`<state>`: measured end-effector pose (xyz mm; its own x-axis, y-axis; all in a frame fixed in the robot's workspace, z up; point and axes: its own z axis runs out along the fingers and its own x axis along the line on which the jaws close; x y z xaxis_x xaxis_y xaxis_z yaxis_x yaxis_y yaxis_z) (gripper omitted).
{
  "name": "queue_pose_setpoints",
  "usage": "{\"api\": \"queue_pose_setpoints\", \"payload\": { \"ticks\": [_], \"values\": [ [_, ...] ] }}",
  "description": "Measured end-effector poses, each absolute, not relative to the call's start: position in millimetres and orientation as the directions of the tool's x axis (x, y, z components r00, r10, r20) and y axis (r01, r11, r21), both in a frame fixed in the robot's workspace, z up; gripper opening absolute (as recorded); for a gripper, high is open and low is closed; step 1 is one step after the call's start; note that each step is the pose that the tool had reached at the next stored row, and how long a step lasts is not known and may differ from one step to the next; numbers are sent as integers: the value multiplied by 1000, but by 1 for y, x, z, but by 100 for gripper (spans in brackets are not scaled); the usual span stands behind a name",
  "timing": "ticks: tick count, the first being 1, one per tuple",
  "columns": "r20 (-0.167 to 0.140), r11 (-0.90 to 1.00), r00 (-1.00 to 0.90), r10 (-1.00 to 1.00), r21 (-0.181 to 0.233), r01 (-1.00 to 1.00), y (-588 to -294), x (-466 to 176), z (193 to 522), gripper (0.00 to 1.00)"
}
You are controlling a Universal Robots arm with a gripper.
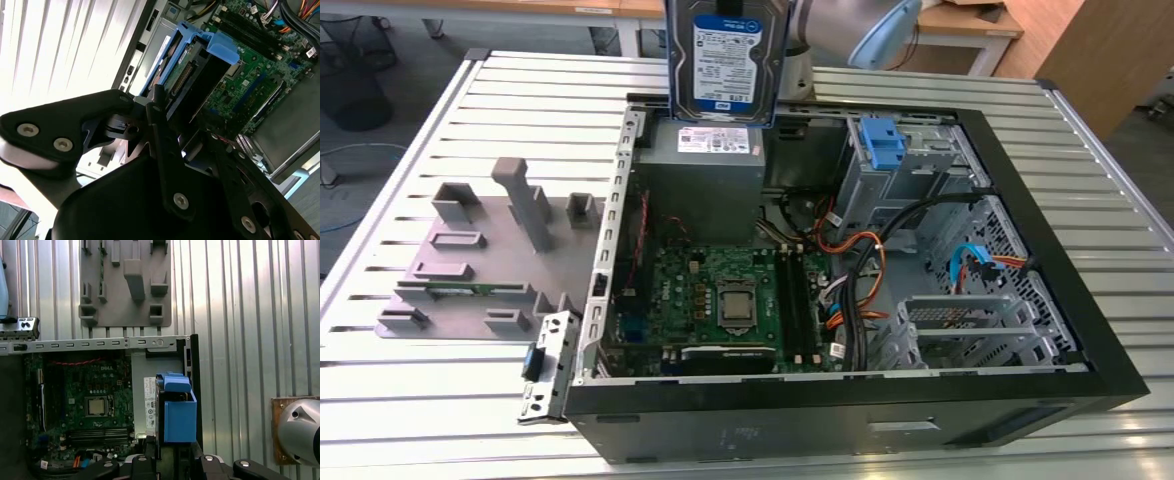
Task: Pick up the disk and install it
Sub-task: 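Pick up the disk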
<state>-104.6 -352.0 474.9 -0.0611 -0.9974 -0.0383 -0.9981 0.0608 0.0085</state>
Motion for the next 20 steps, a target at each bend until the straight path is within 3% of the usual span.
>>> {"api": "queue_pose_setpoints", "payload": {
  "ticks": [20],
  "values": [
    [-38, 61, -61, -997, 9, -998, -352, -97, 475, 35]
  ]
}}
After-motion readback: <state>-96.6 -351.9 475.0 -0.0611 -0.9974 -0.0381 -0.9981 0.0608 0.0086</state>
